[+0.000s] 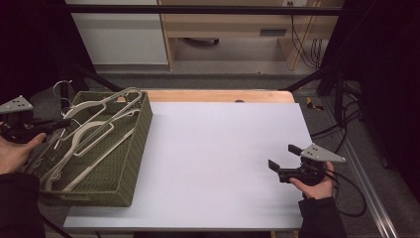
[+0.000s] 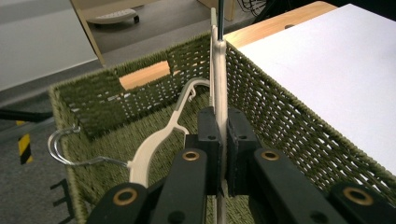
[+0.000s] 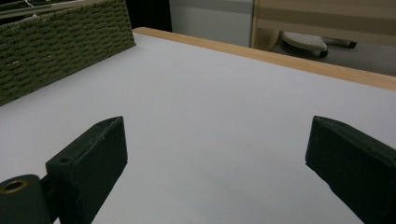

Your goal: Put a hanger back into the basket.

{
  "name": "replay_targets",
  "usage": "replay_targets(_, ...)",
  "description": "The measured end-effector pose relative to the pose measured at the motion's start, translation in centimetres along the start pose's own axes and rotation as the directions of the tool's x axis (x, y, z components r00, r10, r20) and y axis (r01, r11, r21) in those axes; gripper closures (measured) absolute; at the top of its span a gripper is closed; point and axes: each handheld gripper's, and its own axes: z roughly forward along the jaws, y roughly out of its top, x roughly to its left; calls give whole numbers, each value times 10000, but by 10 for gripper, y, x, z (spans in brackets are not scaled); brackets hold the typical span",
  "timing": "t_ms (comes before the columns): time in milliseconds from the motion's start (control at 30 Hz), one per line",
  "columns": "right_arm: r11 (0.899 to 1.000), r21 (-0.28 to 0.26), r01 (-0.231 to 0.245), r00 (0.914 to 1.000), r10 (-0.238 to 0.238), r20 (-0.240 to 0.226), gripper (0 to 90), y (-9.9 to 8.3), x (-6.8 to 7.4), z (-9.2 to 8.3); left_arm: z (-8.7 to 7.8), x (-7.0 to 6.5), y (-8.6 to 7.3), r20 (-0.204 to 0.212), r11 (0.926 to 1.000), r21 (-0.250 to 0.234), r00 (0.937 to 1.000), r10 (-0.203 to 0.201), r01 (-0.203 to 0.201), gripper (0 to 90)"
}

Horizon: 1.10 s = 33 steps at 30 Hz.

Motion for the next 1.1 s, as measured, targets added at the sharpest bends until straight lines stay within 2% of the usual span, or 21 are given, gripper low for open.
replay_targets(267, 10000, 62, 24, 10000, -24, -33, 62, -1, 2, 2, 18, -4, -15, 80, 9985, 307, 9989, -455, 452, 862)
replay_targets(567, 10000, 46, -18, 10000, 18, -48, 64, -1, 2, 2, 36, -6, -33, 215, 9929, 648, 9946, -1014, 998, 861)
replay_targets(800, 10000, 27, -19, 9999, 19, -107, 71, 0, 2, 0, 49, -7, -40, 289, 9848, 1024, 9891, -1442, 1405, 856)
replay_targets(900, 10000, -4, 0, 9999, 0, -114, 71, 0, 1, 0, 51, -5, -43, 306, 9787, 1112, 9838, -1769, 1725, 854)
replay_targets(1000, 10000, 13, -30, 9999, 30, -104, 71, 0, 2, 0, 53, -4, -44, 103, 9743, 1258, 9818, -1898, 1870, 851)
replay_targets(1100, 10000, 15, -18, 9999, 19, -102, 71, 0, 2, 0, 56, -4, -45, -342, 9688, 1529, 9808, -1920, 1950, 847)
